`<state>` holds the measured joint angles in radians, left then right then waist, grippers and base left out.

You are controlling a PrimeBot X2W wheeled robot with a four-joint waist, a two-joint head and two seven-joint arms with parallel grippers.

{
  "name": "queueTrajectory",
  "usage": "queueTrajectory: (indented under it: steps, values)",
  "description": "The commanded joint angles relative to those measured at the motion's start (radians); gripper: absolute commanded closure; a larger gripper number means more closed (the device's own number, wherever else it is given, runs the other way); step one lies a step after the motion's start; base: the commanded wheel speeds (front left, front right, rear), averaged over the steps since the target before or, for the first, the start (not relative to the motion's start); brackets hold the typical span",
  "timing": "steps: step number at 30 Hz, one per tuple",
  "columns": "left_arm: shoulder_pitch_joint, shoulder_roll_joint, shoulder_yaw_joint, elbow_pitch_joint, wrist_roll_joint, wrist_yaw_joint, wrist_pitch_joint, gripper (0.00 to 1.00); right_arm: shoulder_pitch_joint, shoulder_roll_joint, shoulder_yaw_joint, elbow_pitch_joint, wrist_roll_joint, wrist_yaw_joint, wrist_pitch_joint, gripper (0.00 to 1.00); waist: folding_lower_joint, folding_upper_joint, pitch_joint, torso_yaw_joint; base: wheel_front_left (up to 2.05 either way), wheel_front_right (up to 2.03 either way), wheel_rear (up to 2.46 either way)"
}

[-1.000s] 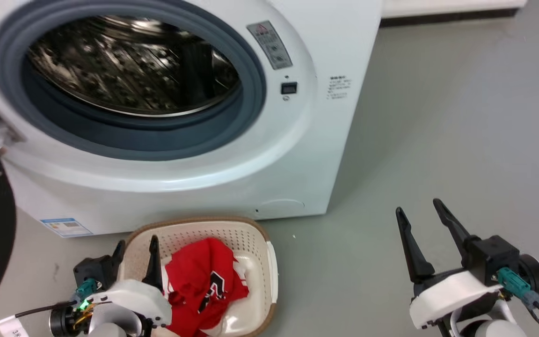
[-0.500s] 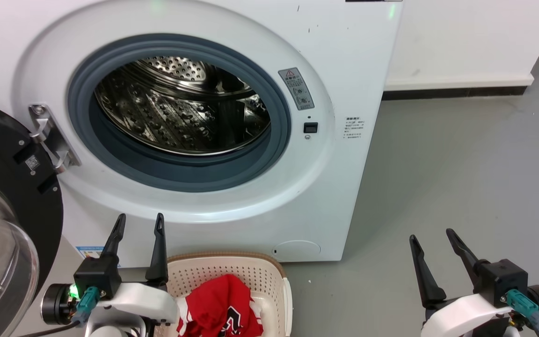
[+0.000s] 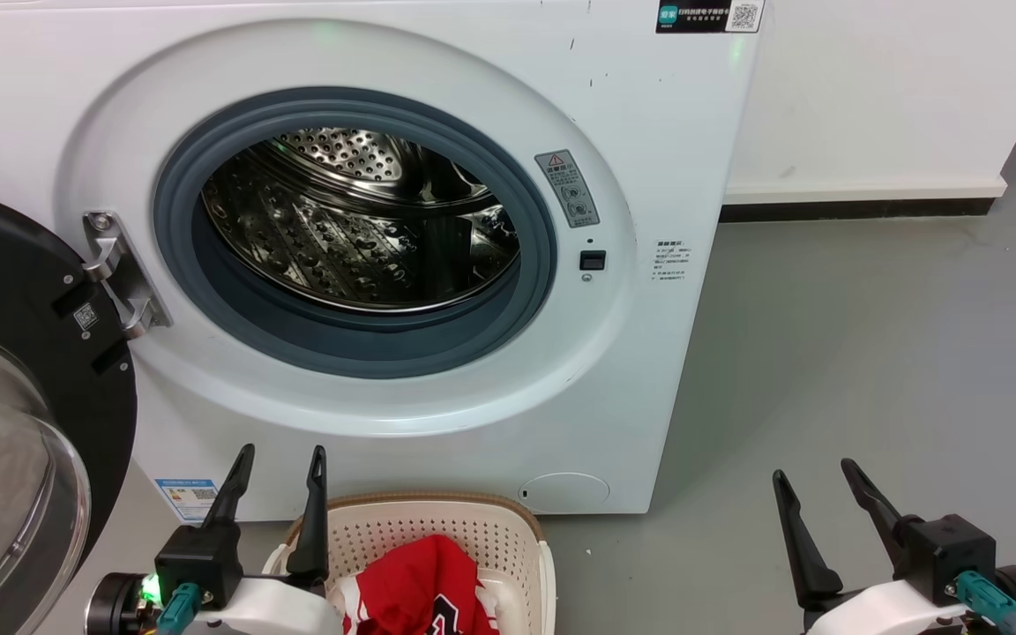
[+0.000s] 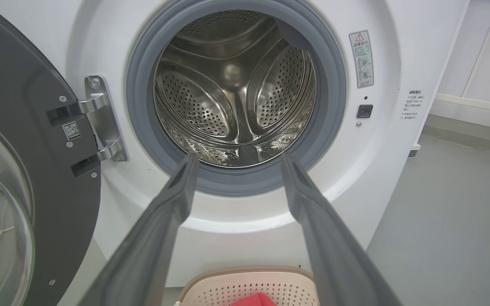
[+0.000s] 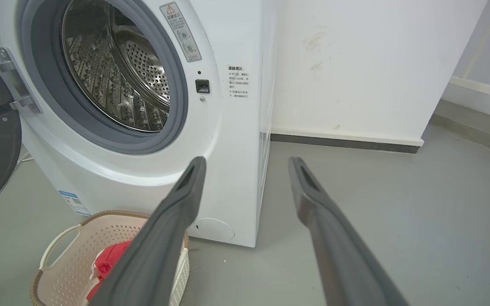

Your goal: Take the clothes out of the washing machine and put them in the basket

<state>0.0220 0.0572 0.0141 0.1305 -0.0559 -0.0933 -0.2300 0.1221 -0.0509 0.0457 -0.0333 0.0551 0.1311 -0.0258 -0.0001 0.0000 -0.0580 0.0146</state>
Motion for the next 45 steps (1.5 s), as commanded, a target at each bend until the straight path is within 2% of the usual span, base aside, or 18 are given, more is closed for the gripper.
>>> queueTrajectory:
  steps: [1,14,15,18,32,45]
  values:
    - [0.013,0.007,0.003,-0.008,-0.002,0.007,0.003,0.00,0.001,0.002,0.004,-0.006,0.003,-0.001,-0.002,0.00,0.0001,0.0000,0.002,-0.003,0.00,0.00,0.00]
    - [0.011,0.020,0.001,-0.017,-0.013,0.022,0.015,0.00,-0.007,0.001,0.012,-0.005,0.006,-0.001,-0.004,0.00,0.0001,0.0000,0.009,-0.009,0.00,0.00,0.00]
    - [0.003,0.018,0.000,-0.012,-0.011,0.016,0.014,1.00,0.000,0.000,0.010,-0.002,0.005,0.000,0.000,1.00,0.0002,0.0000,0.009,-0.009,0.00,0.00,0.00]
    - [0.003,0.017,0.005,0.013,-0.024,0.014,0.023,1.00,0.008,0.000,0.014,0.013,0.020,0.000,-0.002,1.00,0.0001,0.0000,0.010,-0.009,0.00,0.00,0.00]
    - [-0.025,0.013,0.024,0.033,-0.313,0.004,0.086,1.00,-0.041,-0.020,0.003,0.062,0.334,0.000,0.007,1.00,0.0001,0.0000,0.016,-0.010,0.00,0.00,0.00]
    - [-0.042,0.010,0.034,0.042,-0.524,-0.003,0.127,1.00,-0.075,-0.029,-0.008,0.098,0.555,0.000,0.015,1.00,0.0001,0.0000,0.021,-0.010,0.00,0.00,0.00]
